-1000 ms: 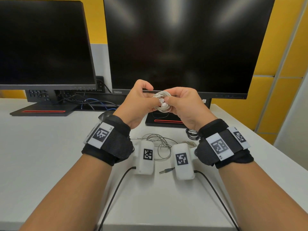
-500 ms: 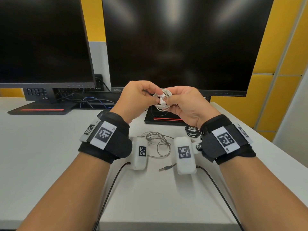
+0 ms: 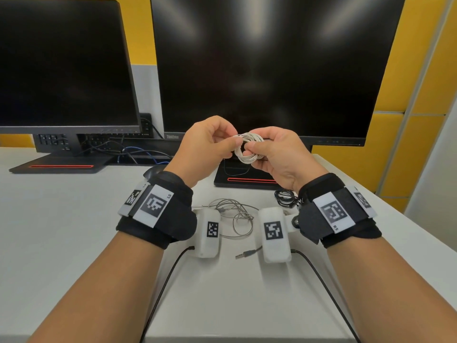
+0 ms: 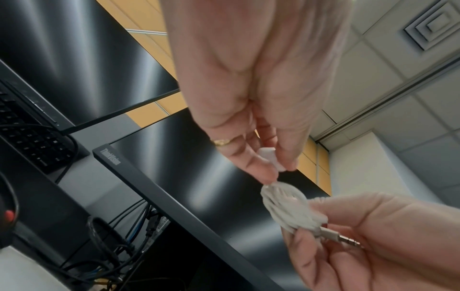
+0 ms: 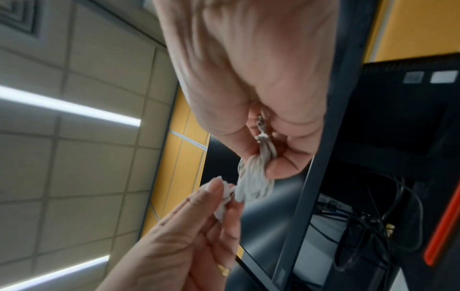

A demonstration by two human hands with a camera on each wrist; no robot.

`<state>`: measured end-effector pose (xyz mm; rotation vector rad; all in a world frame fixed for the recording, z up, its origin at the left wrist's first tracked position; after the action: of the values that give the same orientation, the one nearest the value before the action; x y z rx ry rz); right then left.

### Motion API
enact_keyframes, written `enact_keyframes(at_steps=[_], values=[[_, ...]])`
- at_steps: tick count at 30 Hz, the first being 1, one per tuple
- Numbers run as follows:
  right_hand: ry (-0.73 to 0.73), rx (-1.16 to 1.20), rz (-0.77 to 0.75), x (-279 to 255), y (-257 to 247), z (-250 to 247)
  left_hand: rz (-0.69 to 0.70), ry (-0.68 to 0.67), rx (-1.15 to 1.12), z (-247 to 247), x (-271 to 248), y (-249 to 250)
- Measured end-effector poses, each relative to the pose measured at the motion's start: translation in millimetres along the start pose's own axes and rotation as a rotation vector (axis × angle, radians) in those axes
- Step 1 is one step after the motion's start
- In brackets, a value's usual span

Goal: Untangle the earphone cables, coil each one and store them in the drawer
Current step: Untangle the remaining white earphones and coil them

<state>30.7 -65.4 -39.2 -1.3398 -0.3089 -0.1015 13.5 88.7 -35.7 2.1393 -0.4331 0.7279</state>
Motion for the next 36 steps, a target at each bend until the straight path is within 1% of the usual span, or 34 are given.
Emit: enact_keyframes(at_steps=[1,3,7,10,12,16,19,21,23,25,28,29,31,34,36], values=[[0.023,-0.02,-0.013,0.9,0.6,-0.2,-0.005,0.011,0.003,-0.6,0.4,-0.3],[0.022,-0.03,-0.022,1.7,1.6,0.3,-0.014,0.004,-0.016,-2.2,0.4,-0.3],[0.011,-0.036,-0.044,0.7,0.9,3.1,-0.023,-0.088,-0.055,-1.5,-2.3,2.3],[0.029,-0.024,-0.055,-0.1,-1.3,4.1,-0.061,-0.078,-0.066,0.6,-3.4,4.1],[0.016,0.007,-0.045,-1.3,-2.5,4.8,-0.076,-0.073,-0.083,1.8,-4.6,5.6],[-0.019,0.1,-0.016,-2.3,-3.9,6.0,-0.118,-0.033,0.017,1.6,-2.4,1.8],[-0.049,0.159,-0.007,-2.7,-5.1,5.9,-0.139,-0.037,0.055,-1.2,0.4,-2.2],[-0.065,0.174,-0.018,-2.7,-5.3,5.6,-0.175,-0.085,0.027,-1.8,0.9,-3.5],[-0.071,0.166,-0.038,-3.5,-5.2,5.6,-0.214,-0.164,0.008,-1.3,0.2,-4.2],[-0.06,0.153,-0.06,-4.0,-4.6,5.1,-0.208,-0.241,0.001,-1.4,-0.8,-3.9],[-0.006,0.11,-0.08,-3.1,-3.1,2.9,-0.199,-0.306,-0.106,-3.6,-2.6,-2.4],[0.015,0.066,-0.088,-2.4,-3.0,1.9,-0.201,-0.304,-0.14,-3.8,-2.9,-1.7],[0.03,0.014,-0.094,-1.6,-2.6,0.5,-0.219,-0.259,-0.159,-2.6,-2.3,-1.4],[-0.012,0.054,-0.085,-3.0,-3.3,1.0,-0.234,-0.163,-0.127,0.0,-0.7,-2.7],[-0.048,0.083,-0.077,-4.3,-5.1,-0.4,-0.251,-0.134,-0.156,-1.3,0.3,-4.3]])
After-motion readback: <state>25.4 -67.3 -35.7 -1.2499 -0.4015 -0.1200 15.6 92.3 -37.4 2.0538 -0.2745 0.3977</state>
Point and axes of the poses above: each hand's wrist, its own x-axis towards the middle knuckle, its own z-axis out of the palm, y = z × x, the point moved 1 cm from there along x, towards the middle knuckle, and after that the axes turned 12 degrees about x, right-handed, at the moved point
